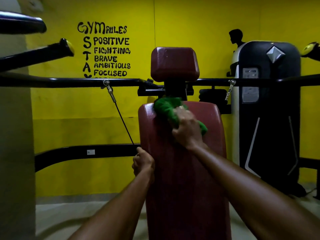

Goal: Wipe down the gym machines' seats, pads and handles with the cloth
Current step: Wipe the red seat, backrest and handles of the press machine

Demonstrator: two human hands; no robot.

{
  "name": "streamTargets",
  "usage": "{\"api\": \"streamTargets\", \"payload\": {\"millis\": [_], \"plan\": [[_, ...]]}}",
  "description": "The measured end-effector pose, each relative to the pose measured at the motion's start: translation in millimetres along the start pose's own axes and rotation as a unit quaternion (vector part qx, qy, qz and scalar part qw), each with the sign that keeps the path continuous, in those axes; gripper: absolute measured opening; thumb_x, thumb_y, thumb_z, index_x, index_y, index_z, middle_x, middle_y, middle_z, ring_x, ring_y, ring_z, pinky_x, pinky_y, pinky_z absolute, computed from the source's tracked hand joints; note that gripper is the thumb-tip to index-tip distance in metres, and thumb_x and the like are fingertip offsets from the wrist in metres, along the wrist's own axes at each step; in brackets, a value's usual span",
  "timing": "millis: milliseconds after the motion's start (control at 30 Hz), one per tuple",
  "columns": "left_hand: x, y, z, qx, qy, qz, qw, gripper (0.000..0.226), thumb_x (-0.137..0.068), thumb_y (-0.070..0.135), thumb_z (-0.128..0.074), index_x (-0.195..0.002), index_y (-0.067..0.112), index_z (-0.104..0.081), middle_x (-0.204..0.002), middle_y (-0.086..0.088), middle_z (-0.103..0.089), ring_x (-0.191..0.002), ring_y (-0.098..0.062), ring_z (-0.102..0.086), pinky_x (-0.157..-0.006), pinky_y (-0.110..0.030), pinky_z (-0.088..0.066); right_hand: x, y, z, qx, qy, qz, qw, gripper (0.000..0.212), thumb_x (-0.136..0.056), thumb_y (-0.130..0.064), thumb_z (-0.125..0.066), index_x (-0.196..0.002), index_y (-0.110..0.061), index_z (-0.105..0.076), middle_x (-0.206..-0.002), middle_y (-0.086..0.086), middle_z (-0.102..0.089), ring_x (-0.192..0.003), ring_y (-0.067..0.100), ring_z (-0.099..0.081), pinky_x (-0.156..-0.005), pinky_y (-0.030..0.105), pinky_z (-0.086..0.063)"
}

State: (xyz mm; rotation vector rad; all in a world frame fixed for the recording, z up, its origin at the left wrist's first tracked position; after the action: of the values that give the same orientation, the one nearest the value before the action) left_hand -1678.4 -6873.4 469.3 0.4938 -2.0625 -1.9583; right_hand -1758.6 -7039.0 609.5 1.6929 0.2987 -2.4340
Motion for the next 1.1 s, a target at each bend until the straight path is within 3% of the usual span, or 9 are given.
{"api": "streamTargets", "payload": {"millis": [100, 267, 300, 400, 467, 633, 767, 933, 1100], "plan": [[-2, 1, 2, -0.024, -0.006, -0.020, 0.999, 0.061, -0.104, 0.048, -0.024, -0.122, 0.004, -0.063, -0.128, -0.026, -0.058, -0.117, -0.041, -0.053, -0.098, -0.044, -0.040, 17, -22, -10, -0.008, -0.080, 0.201, 0.976, 0.053, -0.091, -0.019, -0.065, -0.142, -0.006, -0.057, -0.150, 0.015, -0.054, -0.140, 0.029, -0.050, -0.119, 0.044, -0.036], [1, -3, 1, -0.016, -0.003, -0.004, 1.000, 0.068, -0.096, 0.056, -0.022, -0.118, 0.006, -0.064, -0.122, -0.022, -0.062, -0.108, -0.040, -0.057, -0.098, -0.049, -0.045, -25, -8, -4, 0.008, -0.038, -0.070, 0.997, 0.059, -0.088, -0.012, -0.064, -0.146, -0.006, -0.052, -0.156, 0.014, -0.047, -0.147, 0.027, -0.040, -0.120, 0.036, -0.029], [3, -1, 1, -0.016, 0.000, -0.005, 1.000, 0.068, -0.096, 0.056, -0.023, -0.119, 0.006, -0.063, -0.122, -0.022, -0.061, -0.109, -0.040, -0.057, -0.099, -0.049, -0.045, -28, -19, -7, 0.016, -0.048, -0.063, 0.997, 0.061, -0.088, -0.014, -0.065, -0.147, -0.006, -0.051, -0.157, 0.015, -0.045, -0.148, 0.027, -0.038, -0.122, 0.036, -0.025], [1, 5, 4, -0.091, -0.005, -0.040, 0.995, 0.054, -0.106, 0.043, -0.024, -0.129, 0.007, -0.056, -0.129, -0.023, -0.058, -0.117, -0.040, -0.055, -0.097, -0.042, -0.042, -11, -60, -29, -0.016, -0.128, 0.159, 0.979, 0.058, -0.090, -0.021, -0.062, -0.146, -0.007, -0.052, -0.156, 0.015, -0.046, -0.148, 0.030, -0.040, -0.125, 0.042, -0.025], [0, 7, 5, -0.118, -0.012, -0.054, 0.992, 0.048, -0.108, 0.036, -0.023, -0.134, 0.008, -0.051, -0.134, -0.022, -0.055, -0.121, -0.039, -0.053, -0.097, -0.041, -0.041, -3, -60, -31, -0.036, -0.147, 0.237, 0.960, 0.055, -0.092, -0.024, -0.055, -0.145, -0.008, -0.055, -0.154, 0.013, -0.049, -0.145, 0.029, -0.044, -0.123, 0.042, -0.030], [9, 5, 7, -0.054, 0.015, -0.023, 0.998, 0.060, -0.104, 0.045, -0.024, -0.120, 0.002, -0.062, -0.125, -0.024, -0.060, -0.112, -0.041, -0.057, -0.091, -0.042, -0.045, -37, -42, -30, 0.005, -0.085, -0.015, 0.996, 0.071, -0.087, -0.016, -0.072, -0.152, -0.009, -0.045, -0.161, 0.011, -0.039, -0.149, 0.027, -0.036, -0.124, 0.041, -0.029], [10, 9, 7, -0.085, 0.000, -0.037, 0.996, 0.056, -0.107, 0.040, -0.018, -0.125, 0.004, -0.057, -0.125, -0.024, -0.059, -0.111, -0.039, -0.056, -0.079, -0.038, -0.037, -26, -54, -44, 0.004, -0.119, 0.183, 0.976, 0.064, -0.089, -0.025, -0.072, -0.149, -0.017, -0.051, -0.158, 0.005, -0.046, -0.146, 0.024, -0.041, -0.123, 0.041, -0.028], [9, 4, 6, -0.037, 0.015, -0.014, 0.999, 0.063, -0.102, 0.048, -0.025, -0.117, 0.002, -0.064, -0.121, -0.024, -0.062, -0.107, -0.040, -0.058, -0.086, -0.041, -0.043, -53, -26, -34, 0.024, -0.049, -0.065, 0.996, 0.061, -0.091, -0.028, -0.064, -0.148, -0.012, -0.049, -0.156, 0.008, -0.047, -0.143, 0.025, -0.042, -0.123, 0.039, -0.021], [10, 6, 7, -0.051, -0.002, -0.027, 0.998, 0.058, -0.105, 0.043, -0.021, -0.118, 0.003, -0.061, -0.119, -0.024, -0.062, -0.106, -0.040, -0.058, -0.093, -0.044, -0.047, -38, -38, -37, 0.009, -0.123, 0.105, 0.987, 0.066, -0.097, -0.056, -0.056, -0.153, -0.025, -0.045, -0.163, -0.001, -0.038, -0.150, 0.018, -0.033, -0.121, 0.043, -0.029]]}}
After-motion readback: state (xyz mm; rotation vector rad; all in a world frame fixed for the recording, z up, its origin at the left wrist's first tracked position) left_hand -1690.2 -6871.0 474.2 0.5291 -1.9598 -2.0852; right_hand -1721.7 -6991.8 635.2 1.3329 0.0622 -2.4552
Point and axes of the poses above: each hand's wrist, its own x-axis away from the middle knuckle, its own z-axis out of the back of the hand, y = z × x, the point moved 6 cm from there along -x, towards the middle knuckle
